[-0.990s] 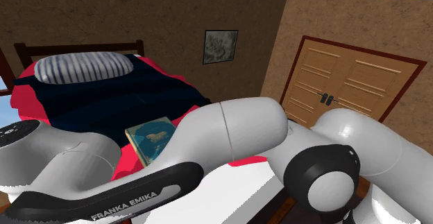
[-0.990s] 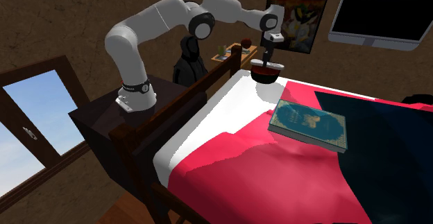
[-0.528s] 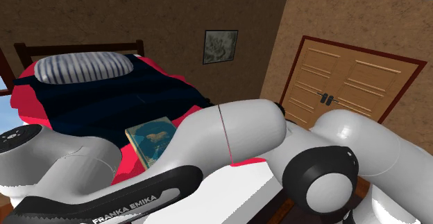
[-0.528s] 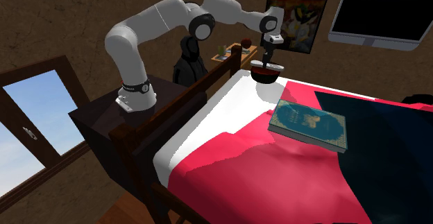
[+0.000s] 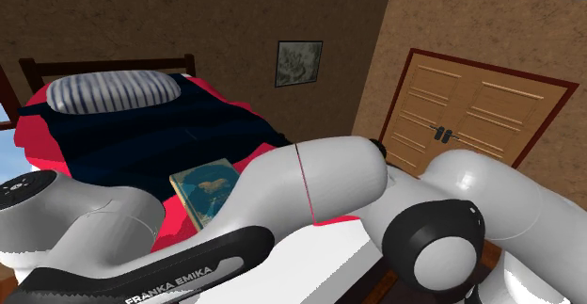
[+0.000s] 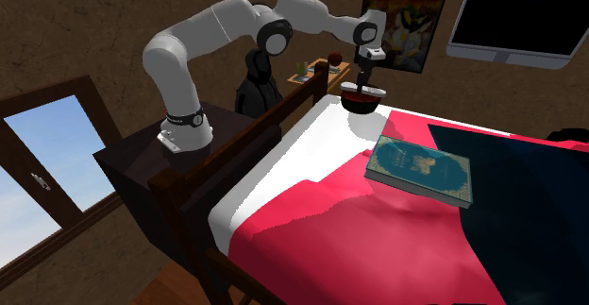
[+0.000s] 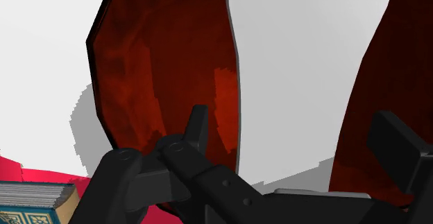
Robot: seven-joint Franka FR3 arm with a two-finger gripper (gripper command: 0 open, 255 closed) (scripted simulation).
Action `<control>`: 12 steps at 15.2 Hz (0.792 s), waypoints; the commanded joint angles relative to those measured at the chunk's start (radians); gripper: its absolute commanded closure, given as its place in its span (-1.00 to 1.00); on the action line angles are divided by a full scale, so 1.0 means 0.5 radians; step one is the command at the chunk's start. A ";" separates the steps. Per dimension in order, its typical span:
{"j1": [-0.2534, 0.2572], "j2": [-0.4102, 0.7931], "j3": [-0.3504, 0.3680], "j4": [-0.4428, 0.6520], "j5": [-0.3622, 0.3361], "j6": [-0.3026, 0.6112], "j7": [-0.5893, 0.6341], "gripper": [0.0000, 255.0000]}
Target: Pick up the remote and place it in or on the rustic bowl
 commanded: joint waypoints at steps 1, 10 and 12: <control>0.001 -0.030 0.004 0.011 0.004 -0.041 -0.002 -1.00; 0.019 -0.069 0.010 0.132 0.016 -0.196 -0.018 -1.00; 0.019 -0.069 0.010 0.132 0.016 -0.196 -0.018 -1.00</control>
